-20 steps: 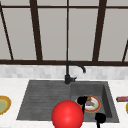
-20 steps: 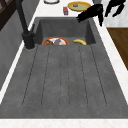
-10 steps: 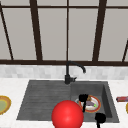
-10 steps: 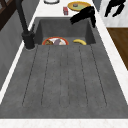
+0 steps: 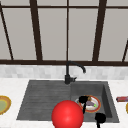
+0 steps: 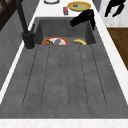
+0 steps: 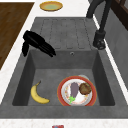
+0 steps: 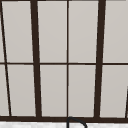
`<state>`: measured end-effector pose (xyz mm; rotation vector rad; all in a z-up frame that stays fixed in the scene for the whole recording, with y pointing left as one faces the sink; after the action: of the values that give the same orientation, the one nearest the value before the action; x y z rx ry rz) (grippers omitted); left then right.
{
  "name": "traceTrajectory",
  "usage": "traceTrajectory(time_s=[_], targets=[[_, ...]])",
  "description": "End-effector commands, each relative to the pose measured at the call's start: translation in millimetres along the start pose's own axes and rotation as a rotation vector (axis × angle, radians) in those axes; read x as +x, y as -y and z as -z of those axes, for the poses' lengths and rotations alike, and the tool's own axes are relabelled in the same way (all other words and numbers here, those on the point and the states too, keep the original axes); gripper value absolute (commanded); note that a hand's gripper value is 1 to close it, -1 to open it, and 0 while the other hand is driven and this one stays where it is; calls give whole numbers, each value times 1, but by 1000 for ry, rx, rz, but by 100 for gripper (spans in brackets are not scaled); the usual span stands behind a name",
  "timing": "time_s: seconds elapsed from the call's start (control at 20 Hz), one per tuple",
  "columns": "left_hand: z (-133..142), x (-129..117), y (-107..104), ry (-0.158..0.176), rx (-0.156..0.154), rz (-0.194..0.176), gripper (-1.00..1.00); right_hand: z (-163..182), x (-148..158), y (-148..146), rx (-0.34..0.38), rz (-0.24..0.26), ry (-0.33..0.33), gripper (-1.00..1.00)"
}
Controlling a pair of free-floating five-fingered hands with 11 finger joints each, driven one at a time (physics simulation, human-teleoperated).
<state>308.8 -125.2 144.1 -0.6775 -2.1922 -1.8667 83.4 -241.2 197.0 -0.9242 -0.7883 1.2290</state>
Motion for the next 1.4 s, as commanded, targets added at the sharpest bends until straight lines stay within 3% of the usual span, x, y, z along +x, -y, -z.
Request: traceTrajectory(time_s=[0.0, 0.25, 0.55, 0.65, 1.15, 1.2, 1.25, 1.3, 1.35], targets=[[4, -3, 5, 78, -77, -26, -100, 0, 0, 0, 0, 0, 0, 0], [10, -11, 11, 76, -70, -24, -100, 0, 0, 0, 0, 0, 0, 0], [23, -41, 7, 7, -45, -31, -100, 0, 0, 0, 0, 0, 0, 0], [27, -52, 7, -1, -47, -39, -100, 0, 0, 0, 0, 0, 0, 0], [34, -74, 39, 55, -99, -67, -100, 0, 0, 0, 0, 0, 0, 0], [35, -75, 41, 52, -89, -85, -100, 0, 0, 0, 0, 0, 0, 0], [35, -76, 43, 36, -74, -106, -100, 0, 0, 0, 0, 0, 0, 0], [35, -86, 37, -1, -57, -113, -100, 0, 0, 0, 0, 0, 0, 0], [35, -90, 36, -6, -49, -120, -100, 0, 0, 0, 0, 0, 0, 0]])
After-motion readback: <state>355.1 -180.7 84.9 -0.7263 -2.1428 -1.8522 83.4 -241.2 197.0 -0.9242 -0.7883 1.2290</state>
